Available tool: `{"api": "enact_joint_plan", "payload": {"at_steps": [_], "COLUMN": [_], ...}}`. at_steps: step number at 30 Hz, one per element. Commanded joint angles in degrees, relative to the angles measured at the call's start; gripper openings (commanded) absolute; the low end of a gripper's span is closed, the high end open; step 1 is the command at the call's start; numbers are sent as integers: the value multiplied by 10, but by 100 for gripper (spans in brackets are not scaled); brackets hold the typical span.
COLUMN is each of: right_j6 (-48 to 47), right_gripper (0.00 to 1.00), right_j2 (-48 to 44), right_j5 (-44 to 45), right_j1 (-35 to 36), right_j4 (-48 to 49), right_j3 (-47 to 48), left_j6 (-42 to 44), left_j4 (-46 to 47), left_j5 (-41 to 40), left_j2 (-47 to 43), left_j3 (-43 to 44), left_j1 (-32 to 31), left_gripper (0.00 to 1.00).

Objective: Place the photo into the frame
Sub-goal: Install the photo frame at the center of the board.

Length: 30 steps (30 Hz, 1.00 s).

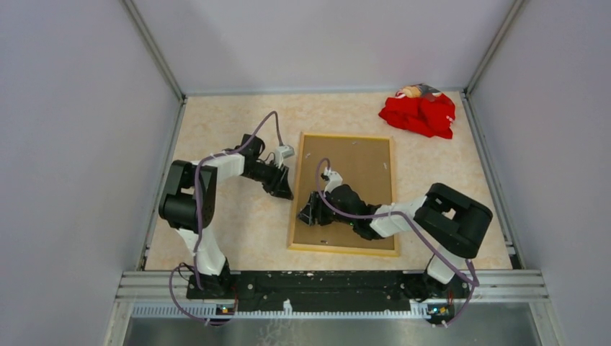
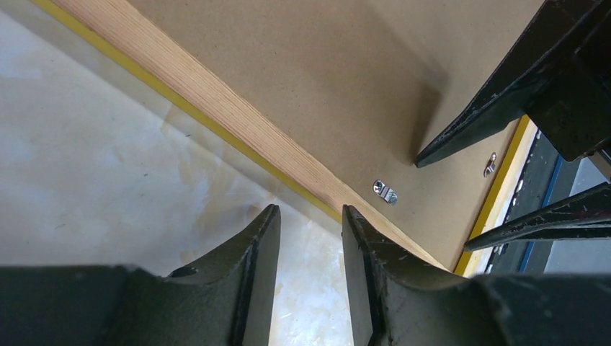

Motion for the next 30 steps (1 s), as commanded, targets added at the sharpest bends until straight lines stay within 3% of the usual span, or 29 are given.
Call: {"api": "enact_joint_plan", "payload": {"at_steps": [1,30], "right_j6": [3,5], "right_gripper": [56,54], "right_j2": [6,81], "right_j5": [0,-31], "right_j1": [7,7], "right_j4": [41,44], "right_j3": [14,59], "left_j6": [-8,-1], "left_j4": [0,0], "left_j5": [22,-14], "left_j2": [8,25], "left_j3": [19,19], "left_j1": [-5,-18], "left_gripper": [43,31]}}
